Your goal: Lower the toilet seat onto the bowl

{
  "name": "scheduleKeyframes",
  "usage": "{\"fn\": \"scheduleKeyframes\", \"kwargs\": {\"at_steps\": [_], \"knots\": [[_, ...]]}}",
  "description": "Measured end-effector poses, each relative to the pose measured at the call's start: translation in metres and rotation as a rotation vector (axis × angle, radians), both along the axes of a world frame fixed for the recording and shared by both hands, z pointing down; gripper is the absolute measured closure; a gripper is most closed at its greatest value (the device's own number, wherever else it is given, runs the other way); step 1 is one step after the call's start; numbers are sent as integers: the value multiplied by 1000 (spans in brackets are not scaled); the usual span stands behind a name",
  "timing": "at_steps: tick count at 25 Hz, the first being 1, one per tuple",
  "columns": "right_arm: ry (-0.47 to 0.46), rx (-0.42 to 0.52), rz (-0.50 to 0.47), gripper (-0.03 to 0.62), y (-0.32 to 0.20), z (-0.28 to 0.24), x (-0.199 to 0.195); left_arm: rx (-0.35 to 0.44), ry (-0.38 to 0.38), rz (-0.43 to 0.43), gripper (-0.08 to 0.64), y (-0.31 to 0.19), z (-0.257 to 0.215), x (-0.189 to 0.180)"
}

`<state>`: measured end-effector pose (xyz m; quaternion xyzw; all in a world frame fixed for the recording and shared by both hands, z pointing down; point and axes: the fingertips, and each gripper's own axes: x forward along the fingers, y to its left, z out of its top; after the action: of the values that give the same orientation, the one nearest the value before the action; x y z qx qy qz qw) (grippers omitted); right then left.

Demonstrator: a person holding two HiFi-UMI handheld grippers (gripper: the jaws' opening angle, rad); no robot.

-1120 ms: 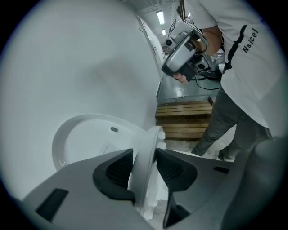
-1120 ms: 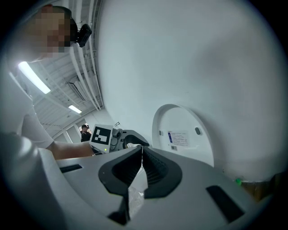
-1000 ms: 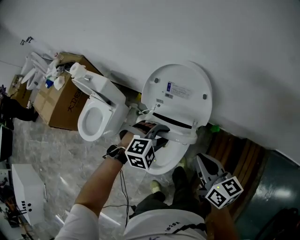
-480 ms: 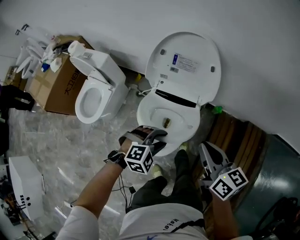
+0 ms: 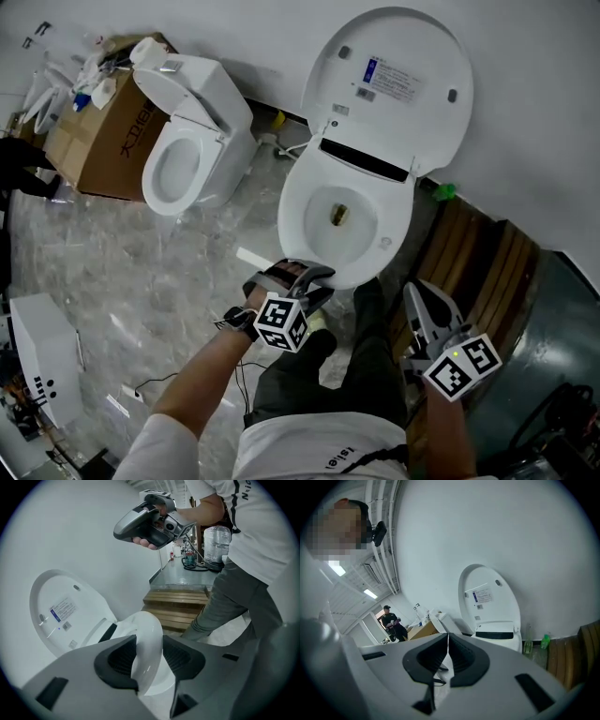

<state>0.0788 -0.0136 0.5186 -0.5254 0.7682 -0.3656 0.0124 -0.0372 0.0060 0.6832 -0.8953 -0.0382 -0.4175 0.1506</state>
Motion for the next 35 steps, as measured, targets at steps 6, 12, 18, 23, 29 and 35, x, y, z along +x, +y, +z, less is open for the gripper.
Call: {"fn": "scheduleKeyframes", "kwargs": {"at_steps": [6, 12, 18, 23, 29, 35], "knots": [[-1, -27, -21, 575, 15, 28, -24, -11, -20, -13, 393, 26, 52, -15], [5, -57, -45, 575, 31, 55, -41, -57, -35, -43, 394, 41, 98, -25], [0, -72, -66, 575, 37, 80, -55, -112, -41, -73, 407, 52, 143, -32], [-3, -83, -74, 575, 36, 103, -63, -143, -54, -100, 416, 56, 179, -37], [-8, -106, -95, 575, 33, 136, -69, -195, -65, -150, 426, 58, 225, -38], [-9, -126, -105, 575, 29, 163, -71, -233, -51, -208, 442, 55, 261, -37]]}}
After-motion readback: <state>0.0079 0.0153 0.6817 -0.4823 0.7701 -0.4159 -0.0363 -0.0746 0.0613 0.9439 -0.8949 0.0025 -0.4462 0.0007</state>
